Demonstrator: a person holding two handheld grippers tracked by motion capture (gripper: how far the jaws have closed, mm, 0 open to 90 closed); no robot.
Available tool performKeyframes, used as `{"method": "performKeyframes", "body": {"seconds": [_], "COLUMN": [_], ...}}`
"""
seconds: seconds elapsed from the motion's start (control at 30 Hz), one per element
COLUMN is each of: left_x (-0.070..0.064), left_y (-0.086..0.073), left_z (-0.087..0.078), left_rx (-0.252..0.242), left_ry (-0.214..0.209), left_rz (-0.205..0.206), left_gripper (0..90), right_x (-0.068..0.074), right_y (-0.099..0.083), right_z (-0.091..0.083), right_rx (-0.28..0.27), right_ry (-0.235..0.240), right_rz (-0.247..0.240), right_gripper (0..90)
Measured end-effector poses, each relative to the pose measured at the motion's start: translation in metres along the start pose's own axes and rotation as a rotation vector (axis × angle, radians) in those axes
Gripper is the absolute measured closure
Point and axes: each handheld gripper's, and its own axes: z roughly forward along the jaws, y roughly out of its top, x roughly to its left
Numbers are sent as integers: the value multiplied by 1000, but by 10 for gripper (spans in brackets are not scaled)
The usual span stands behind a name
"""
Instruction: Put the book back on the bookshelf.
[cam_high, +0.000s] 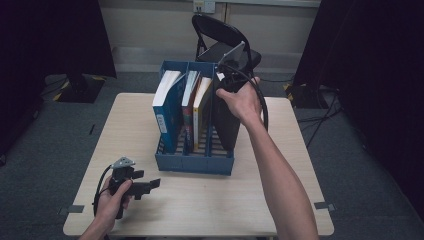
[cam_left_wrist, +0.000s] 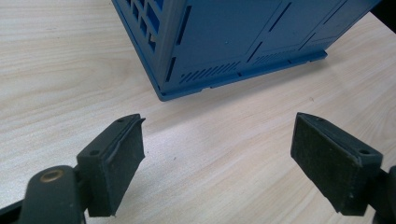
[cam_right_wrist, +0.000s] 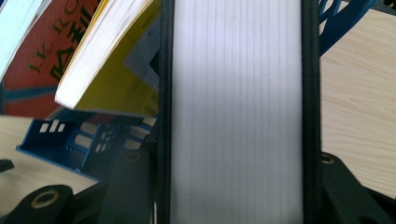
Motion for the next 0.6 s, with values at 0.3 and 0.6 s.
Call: {"method": "performKeyframes", "body": {"seconds": [0.3,0.6], "left_x": [1,2], "left_y": [0,-1], "left_z": [0,0], "left_rx": [0,4], "left_ry": [-3,-3], "left_rz": [-1,1], "left_gripper": [170,170], "right_x": [1,3], "right_y": [10,9], "right_z": [14,39], "right_rx": [12,18], "right_ry": [-9,-21], "right_rz": [61,86], "right_gripper": [537,537]}}
